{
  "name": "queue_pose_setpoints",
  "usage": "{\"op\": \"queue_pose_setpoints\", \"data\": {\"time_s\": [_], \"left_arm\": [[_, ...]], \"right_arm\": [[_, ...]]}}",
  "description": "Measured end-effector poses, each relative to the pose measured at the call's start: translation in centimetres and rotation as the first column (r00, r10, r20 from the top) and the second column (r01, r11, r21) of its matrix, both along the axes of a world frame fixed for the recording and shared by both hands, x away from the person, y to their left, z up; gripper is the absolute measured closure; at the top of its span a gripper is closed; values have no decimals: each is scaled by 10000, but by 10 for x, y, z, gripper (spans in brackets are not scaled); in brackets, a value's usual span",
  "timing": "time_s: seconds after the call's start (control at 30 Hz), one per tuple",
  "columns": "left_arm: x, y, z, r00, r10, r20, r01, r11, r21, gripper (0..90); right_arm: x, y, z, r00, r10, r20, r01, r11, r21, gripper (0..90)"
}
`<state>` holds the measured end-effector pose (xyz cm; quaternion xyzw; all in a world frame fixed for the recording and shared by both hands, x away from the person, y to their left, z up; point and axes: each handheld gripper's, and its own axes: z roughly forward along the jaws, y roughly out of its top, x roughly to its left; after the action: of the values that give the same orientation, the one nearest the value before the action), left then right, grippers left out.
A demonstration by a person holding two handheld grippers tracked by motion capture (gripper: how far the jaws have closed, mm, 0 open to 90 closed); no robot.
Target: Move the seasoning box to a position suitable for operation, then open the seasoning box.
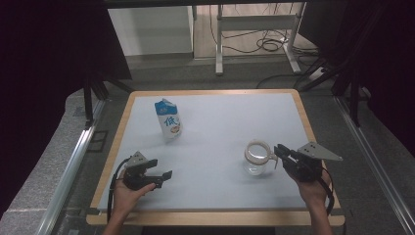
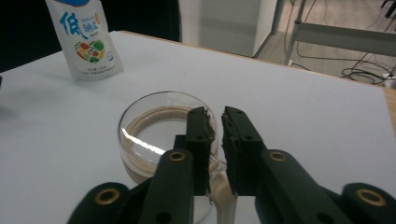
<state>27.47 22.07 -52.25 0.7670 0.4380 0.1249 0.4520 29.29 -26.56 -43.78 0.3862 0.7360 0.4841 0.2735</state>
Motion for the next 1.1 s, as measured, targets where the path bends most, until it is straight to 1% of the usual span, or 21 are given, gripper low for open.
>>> {"op": "queue_pose_setpoints", "data": {"time_s": [0.07,0.13,0.17,0.2,0.23,0.33,0.37,0.43,0.5,0.57,0.63,0.77,0.87,0.97,1.1], "left_arm": [[-1,-2,0,10000,42,-10,-43,9999,-143,183],[-2,-4,0,10000,59,31,-58,9996,-278,198],[-2,-6,0,10000,10,41,-9,9995,-301,202],[-1,-8,1,10000,-19,55,21,9995,-330,210],[-1,-10,2,9999,-66,98,70,9994,-350,210],[1,-20,5,9994,-247,244,251,9995,-177,246],[2,-25,7,9991,-332,268,336,9993,-169,278],[5,-34,10,9986,-479,234,481,9988,-105,288],[8,-44,11,9980,-608,154,609,9981,-69,313],[11,-54,12,9964,-838,105,839,9965,-45,327],[13,-61,13,9948,-1009,102,1009,9949,-30,327],[17,-74,16,9920,-1260,103,1261,9920,-86,324],[20,-81,17,9912,-1319,75,1320,9912,-139,323],[23,-88,18,9897,-1432,57,1433,9895,-173,322],[26,-97,20,9883,-1525,76,1526,9880,-218,319]], "right_arm": [[-3,-3,0,10000,-72,67,71,9999,94,861],[-3,-6,1,9996,-199,199,199,9998,17,890],[-2,-7,1,9996,-212,188,211,9998,28,898],[0,-11,-1,9996,-285,56,284,9995,164,900],[0,-11,-1,9996,-285,56,284,9995,164,900],[6,-12,-5,9996,-294,-54,294,9996,50,900],[10,-12,-8,9993,-357,-137,356,9993,-75,900],[12,-11,-10,9991,-383,-190,381,9993,-66,900],[15,-9,-12,9990,-357,-275,352,9993,-159,900],[16,-7,-13,9990,-385,-245,377,9987,-329,900],[18,-5,-14,9990,-371,-236,362,9986,-374,900],[15,-2,-12,9994,-317,-138,312,9988,-381,900],[10,1,-11,9997,-211,-79,207,9985,-511,900],[7,2,-11,9997,-172,-176,163,9987,-492,900],[8,3,-16,9994,-212,-289,195,9981,-593,900]]}}
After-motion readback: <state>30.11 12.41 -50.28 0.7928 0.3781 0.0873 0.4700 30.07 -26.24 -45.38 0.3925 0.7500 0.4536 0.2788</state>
